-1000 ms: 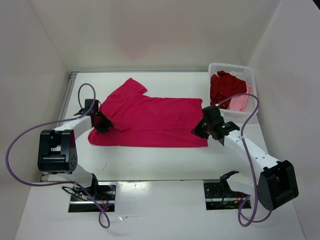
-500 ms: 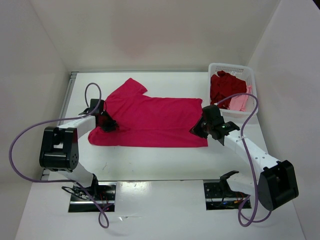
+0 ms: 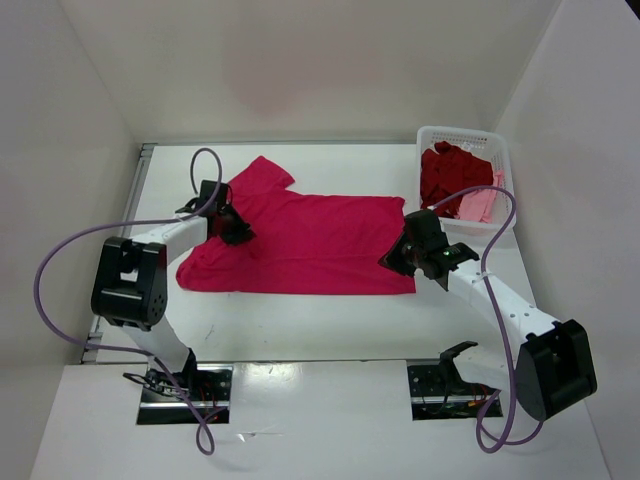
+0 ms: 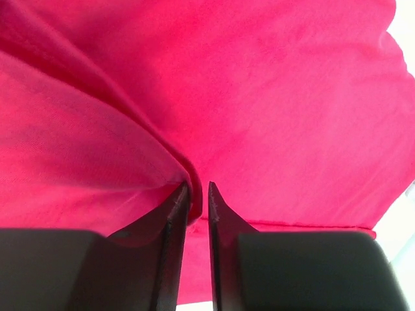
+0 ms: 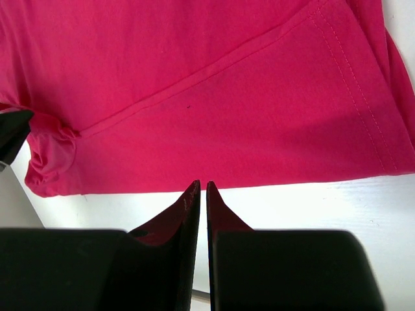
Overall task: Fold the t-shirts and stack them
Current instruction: Fold the flattened tshirt in 1/3 of the way
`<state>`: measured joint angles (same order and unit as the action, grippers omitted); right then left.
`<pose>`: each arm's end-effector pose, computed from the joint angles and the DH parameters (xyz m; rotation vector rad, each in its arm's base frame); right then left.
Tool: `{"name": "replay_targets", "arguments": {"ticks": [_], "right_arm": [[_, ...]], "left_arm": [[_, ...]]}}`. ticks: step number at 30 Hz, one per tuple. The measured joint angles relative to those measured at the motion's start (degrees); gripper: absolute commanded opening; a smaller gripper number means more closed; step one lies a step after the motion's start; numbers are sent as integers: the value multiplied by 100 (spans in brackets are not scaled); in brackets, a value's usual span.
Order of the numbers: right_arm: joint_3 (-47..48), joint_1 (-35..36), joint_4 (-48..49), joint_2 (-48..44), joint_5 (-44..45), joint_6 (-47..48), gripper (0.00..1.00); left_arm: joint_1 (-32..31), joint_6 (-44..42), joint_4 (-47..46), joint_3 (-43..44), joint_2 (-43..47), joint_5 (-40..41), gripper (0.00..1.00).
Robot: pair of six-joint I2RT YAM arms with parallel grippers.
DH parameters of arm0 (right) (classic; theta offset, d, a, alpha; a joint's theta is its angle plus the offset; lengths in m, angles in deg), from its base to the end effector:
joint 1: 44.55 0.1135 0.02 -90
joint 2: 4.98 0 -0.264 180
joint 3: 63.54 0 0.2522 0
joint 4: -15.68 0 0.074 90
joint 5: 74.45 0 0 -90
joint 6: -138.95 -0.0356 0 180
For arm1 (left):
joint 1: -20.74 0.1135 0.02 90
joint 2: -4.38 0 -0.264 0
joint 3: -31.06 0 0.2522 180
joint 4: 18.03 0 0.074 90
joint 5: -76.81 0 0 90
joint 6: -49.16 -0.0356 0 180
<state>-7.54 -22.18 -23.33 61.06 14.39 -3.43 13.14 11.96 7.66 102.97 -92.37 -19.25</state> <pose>0.2151 0.0893 0.2280 0.6437 2.4382 0.5918 0.3459 -0.0499 0.1853 -0.9307 2.3614 -0.5740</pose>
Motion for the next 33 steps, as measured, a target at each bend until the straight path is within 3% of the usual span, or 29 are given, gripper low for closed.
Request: {"name": "replay_targets", "arguments": {"ticks": [2, 4, 9, 16, 18, 19, 20, 23, 25, 28, 33], "right_arm": [[0, 0, 4, 0, 0, 0, 13], [0, 0, 7, 0, -2, 0, 13], [0, 0, 17, 0, -20, 0, 13], [0, 39, 26, 7, -26, 0, 13], [0, 101, 37, 35, -42, 2, 13], [0, 116, 37, 46, -55, 2, 13], [0, 116, 37, 46, -55, 2, 13], [0, 157, 35, 61, -63, 2, 13], [0, 164, 35, 63, -66, 2, 13], [0, 164, 35, 63, -63, 2, 13], [0, 164, 33, 63, -66, 2, 13]], "left_arm": [[-33, 17, 2, 122, -157, 0, 44], [-39, 42, 2, 236, -267, 9, 47], [-48, 55, -20, 428, -317, -13, 66], [-177, 109, -33, 833, -339, -63, 69], [-212, 31, -63, 890, -299, -35, 54], [-225, 2, -44, 887, -256, -4, 33], [-232, -50, -4, 870, -175, 81, 24], [-232, -247, 87, 544, 391, 407, 7], [-229, -337, 203, 297, 855, 581, 0], [-232, -450, 243, 111, 1029, 734, 0], [-232, -511, 439, -74, 483, 787, 0]]}}
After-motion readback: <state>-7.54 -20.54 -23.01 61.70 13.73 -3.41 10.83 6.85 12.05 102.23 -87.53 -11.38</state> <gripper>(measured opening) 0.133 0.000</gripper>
